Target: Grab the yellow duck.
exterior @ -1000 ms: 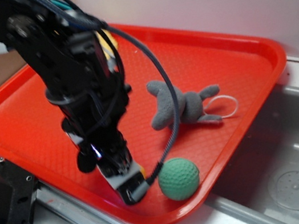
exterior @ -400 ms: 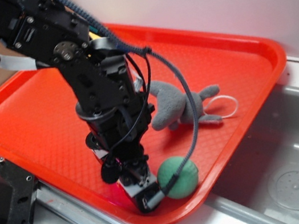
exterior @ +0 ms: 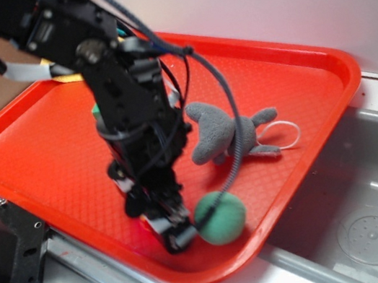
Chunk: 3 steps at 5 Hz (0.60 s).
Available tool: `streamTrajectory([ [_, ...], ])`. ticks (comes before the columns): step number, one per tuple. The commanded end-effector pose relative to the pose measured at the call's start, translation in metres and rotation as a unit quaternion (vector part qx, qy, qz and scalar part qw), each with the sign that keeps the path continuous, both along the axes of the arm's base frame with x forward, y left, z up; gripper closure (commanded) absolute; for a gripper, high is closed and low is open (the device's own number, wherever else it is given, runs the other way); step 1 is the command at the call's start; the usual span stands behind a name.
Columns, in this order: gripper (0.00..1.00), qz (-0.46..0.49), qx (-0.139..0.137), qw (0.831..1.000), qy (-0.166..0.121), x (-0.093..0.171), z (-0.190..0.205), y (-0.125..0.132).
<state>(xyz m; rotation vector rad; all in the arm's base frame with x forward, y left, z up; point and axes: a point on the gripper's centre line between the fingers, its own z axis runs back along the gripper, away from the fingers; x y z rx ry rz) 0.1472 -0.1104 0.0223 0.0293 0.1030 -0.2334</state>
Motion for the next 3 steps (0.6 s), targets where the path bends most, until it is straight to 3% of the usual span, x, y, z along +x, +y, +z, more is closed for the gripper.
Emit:
streamTrajectory([
  [1, 1.00, 0.080, -0.032, 0.996, -0.037, 0.031, 0.101, 0.052],
  [3, 1.00, 0.147, -0.047, 0.987, -0.035, 0.026, 0.158, 0.111],
])
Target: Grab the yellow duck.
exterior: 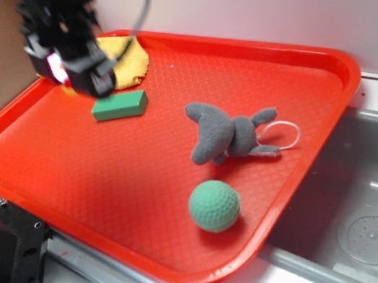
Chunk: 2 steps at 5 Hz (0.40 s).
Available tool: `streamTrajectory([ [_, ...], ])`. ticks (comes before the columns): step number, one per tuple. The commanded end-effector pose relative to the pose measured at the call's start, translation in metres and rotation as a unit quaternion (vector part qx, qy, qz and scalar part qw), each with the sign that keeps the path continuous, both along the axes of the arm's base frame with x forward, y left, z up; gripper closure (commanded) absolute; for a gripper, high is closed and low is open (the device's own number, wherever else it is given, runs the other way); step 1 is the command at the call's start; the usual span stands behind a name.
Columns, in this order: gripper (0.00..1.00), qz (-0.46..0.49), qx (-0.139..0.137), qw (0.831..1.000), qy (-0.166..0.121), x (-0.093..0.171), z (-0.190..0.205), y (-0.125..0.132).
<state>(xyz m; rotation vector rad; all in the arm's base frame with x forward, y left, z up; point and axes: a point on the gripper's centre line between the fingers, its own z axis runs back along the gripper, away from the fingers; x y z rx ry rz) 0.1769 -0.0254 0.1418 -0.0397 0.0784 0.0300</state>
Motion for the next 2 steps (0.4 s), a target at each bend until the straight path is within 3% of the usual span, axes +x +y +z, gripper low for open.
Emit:
streamTrajectory([
  [1, 1.00, 0.047, 0.005, 0.998, -0.040, -0.0124, 0.0543, 0.0409],
  [2, 1.00, 0.013, 0.032, 0.999, -0.035, -0.0110, 0.0557, 0.0421],
])
